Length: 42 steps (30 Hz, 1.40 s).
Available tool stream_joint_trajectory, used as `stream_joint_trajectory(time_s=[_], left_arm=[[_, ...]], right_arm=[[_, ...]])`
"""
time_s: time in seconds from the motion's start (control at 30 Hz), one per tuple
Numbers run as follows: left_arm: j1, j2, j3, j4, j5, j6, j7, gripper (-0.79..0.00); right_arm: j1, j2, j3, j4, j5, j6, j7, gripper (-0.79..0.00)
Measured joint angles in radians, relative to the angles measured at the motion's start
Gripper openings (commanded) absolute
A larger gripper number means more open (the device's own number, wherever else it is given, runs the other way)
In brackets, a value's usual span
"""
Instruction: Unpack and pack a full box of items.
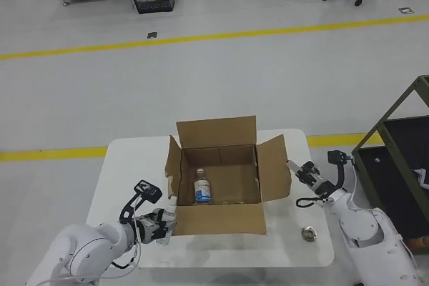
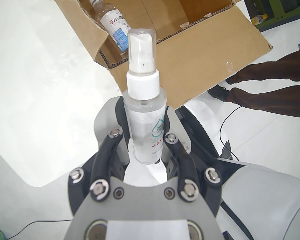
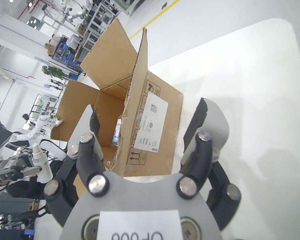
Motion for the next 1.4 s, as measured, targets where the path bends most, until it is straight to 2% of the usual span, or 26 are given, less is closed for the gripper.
stream_joint_trajectory(time_s=[0.13, 0.17, 0.2, 0.23, 0.33, 0.43, 0.57, 0.7, 0.87, 1.0, 1.1, 1.27, 1.4], left_arm=[[0.0, 0.0, 0.0, 0.0, 0.0, 0.0, 0.0, -0.785], [0.0, 0.0, 0.0, 0.0, 0.0, 0.0, 0.0, -0.785], [0.0, 0.0, 0.0, 0.0, 0.0, 0.0, 0.0, -0.785], [0.002, 0.0, 0.001, 0.001, 0.0, 0.0, 0.002, -0.785], [0.014, -0.003, 0.025, -0.007, -0.009, -0.006, 0.053, -0.785], [-0.014, -0.007, 0.052, -0.042, -0.009, -0.006, 0.105, -0.785], [-0.098, -0.014, 0.094, -0.088, 0.002, 0.016, 0.16, -0.785], [-0.2, -0.025, 0.159, -0.073, -0.044, 0.029, 0.172, -0.785], [-0.358, -0.05, 0.297, 0.04, -0.079, 0.043, 0.18, -0.785], [-0.496, -0.083, 0.439, 0.19, -0.059, 0.08, 0.22, -0.785], [-0.571, -0.106, 0.523, 0.288, -0.036, 0.103, 0.238, -0.785], [-0.667, -0.137, 0.603, 0.417, -0.026, 0.14, 0.227, -0.785], [-0.669, -0.138, 0.605, 0.42, -0.027, 0.141, 0.225, -0.785]], right_arm=[[-0.048, 0.008, 0.042, -0.075, -0.106, 0.026, -0.049, 0.0], [-0.059, 0.009, 0.049, -0.093, -0.145, 0.035, -0.064, -0.111], [-0.074, 0.011, 0.055, -0.116, -0.196, 0.048, -0.084, -0.493], [-0.084, 0.011, 0.058, -0.131, -0.226, 0.058, -0.099, -0.785], [-0.108, 0.01, 0.06, -0.17, -0.286, 0.089, -0.144, -0.785], [-0.119, 0.008, 0.054, -0.19, -0.311, 0.095, -0.173, -0.785], [-0.123, 0.006, 0.047, -0.196, -0.315, 0.087, -0.184, -0.785], [-0.128, 0.004, 0.047, -0.202, -0.326, 0.086, -0.193, -0.785], [-0.149, 0.004, 0.068, -0.212, -0.324, 0.082, -0.203, -0.785], [-0.172, 0.005, 0.091, -0.224, -0.317, 0.079, -0.207, -0.785], [-0.186, 0.004, 0.103, -0.232, -0.313, 0.077, -0.207, -0.785], [-0.2, 0.003, 0.109, -0.241, -0.309, 0.076, -0.21, -0.785], [-0.205, 0.001, 0.107, -0.25, -0.286, 0.058, -0.201, -0.785]])
